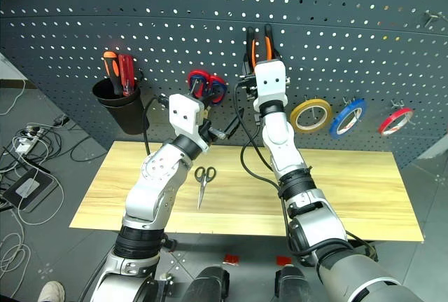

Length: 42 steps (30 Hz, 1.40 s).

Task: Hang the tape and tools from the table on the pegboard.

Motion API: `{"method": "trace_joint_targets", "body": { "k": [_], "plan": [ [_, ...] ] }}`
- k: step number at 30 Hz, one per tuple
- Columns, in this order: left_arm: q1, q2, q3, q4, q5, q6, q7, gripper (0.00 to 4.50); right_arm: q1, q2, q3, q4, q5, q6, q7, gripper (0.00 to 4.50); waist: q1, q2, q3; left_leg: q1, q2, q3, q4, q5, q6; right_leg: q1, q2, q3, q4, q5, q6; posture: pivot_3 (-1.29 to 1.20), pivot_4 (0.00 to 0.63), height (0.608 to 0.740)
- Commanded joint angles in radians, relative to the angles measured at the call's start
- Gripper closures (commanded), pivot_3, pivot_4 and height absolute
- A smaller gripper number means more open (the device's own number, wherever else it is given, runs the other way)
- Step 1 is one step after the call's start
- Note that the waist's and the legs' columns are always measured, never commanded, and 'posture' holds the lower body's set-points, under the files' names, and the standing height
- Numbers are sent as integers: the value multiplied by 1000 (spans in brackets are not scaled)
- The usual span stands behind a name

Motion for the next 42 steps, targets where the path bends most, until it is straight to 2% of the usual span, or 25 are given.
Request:
{"method": "trace_joint_targets", "body": {
  "k": [1,2,11,16,24,32,37,42],
  "plan": [
    [-10,-5,2,-26,2,-10,3,0,-30,-11,-14,-32,2,-20,-9,141,0,0,0,0,0,0,0,0,0,0,0,0,0,0,0,194,222,740],
    [-12,-6,2,-24,2,-11,4,0,-31,-12,-14,-32,4,-20,-7,20,0,0,0,0,0,0,0,0,0,0,0,0,0,0,0,194,222,740],
    [-17,-9,6,-17,3,-11,5,0,-6,-18,-18,-85,34,1,29,20,0,0,0,0,0,0,0,0,0,0,0,0,0,0,0,185,221,740],
    [13,-2,3,-47,-2,3,-1,0,117,-42,16,-334,138,146,225,20,0,0,0,0,0,-1,-1,0,0,1,0,0,-1,0,0,176,221,740],
    [84,11,-16,-114,-9,50,-18,0,330,-108,87,-731,257,434,440,20,-2,1,2,1,0,-2,-3,0,1,1,0,1,-1,0,0,152,223,740],
    [119,40,-49,-113,56,157,21,0,473,-240,125,-837,309,579,644,20,-2,1,11,3,0,-2,-4,-2,4,2,0,1,-2,0,0,139,252,740],
    [154,34,-29,-137,79,288,86,0,540,-333,133,-891,361,615,778,20,-5,0,43,3,0,-3,-3,-3,5,3,0,0,-1,0,0,128,284,740],
    [190,48,-12,-166,101,431,134,0,578,-371,142,-955,395,648,843,20,-9,-2,72,2,1,-4,-3,-3,5,2,0,0,-1,0,0,121,317,740]
  ]
}}
